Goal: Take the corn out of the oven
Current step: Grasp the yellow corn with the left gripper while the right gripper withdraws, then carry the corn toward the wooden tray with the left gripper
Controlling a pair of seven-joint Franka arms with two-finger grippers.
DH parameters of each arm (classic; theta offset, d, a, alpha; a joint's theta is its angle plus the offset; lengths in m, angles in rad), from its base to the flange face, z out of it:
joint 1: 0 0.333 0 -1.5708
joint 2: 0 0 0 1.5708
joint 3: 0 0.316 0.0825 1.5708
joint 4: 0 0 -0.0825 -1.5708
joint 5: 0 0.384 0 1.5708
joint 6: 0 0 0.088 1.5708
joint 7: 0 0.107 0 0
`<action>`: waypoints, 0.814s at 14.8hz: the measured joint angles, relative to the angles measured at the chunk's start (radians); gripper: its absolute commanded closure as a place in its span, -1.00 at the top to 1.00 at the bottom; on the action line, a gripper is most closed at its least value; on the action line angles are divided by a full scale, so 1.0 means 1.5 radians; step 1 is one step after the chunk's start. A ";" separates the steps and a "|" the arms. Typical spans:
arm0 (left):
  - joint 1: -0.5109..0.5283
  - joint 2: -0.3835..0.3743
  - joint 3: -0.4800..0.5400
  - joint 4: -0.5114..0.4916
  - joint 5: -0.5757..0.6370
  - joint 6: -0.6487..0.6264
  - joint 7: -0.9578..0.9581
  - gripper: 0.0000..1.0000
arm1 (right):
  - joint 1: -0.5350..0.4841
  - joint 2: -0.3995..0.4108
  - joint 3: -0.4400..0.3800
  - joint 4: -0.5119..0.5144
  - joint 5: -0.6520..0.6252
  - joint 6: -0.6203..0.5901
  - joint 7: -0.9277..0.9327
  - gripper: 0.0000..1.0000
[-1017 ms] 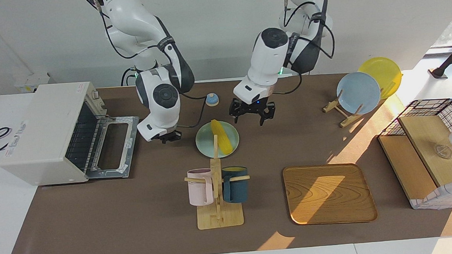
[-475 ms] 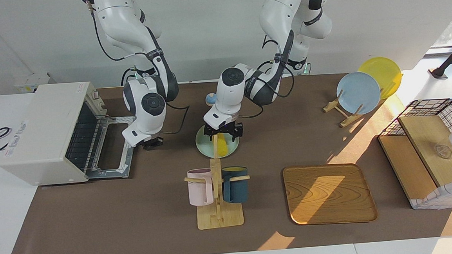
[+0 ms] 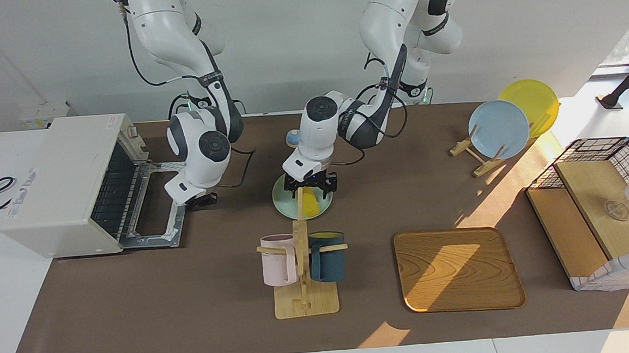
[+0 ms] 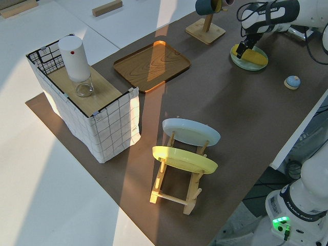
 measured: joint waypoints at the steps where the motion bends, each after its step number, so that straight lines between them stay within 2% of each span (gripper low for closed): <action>1: -0.002 0.000 0.000 -0.002 0.002 0.000 -0.001 0.56 | 0.000 0.000 0.002 -0.001 -0.006 0.000 0.000 -1.00; 2: -0.003 0.000 0.000 -0.003 0.003 0.000 -0.004 0.14 | 0.000 0.000 0.004 -0.002 -0.013 0.000 -0.001 -1.00; 4: -0.006 0.000 0.000 -0.003 0.004 0.000 -0.009 -0.99 | 0.001 0.000 0.010 -0.004 -0.033 -0.006 -0.013 -1.00; 7: -0.006 0.000 0.002 0.002 0.004 0.000 -0.012 -1.00 | -0.001 -0.018 0.019 0.031 -0.039 -0.068 -0.113 -1.00; 9: -0.004 -0.003 0.011 0.021 0.004 -0.010 -0.014 -1.00 | -0.024 -0.067 0.021 0.049 -0.010 -0.109 -0.201 -1.00; 12: 0.040 -0.029 0.037 0.080 0.006 -0.100 0.007 -1.00 | -0.094 -0.146 0.016 0.059 0.006 -0.141 -0.324 -1.00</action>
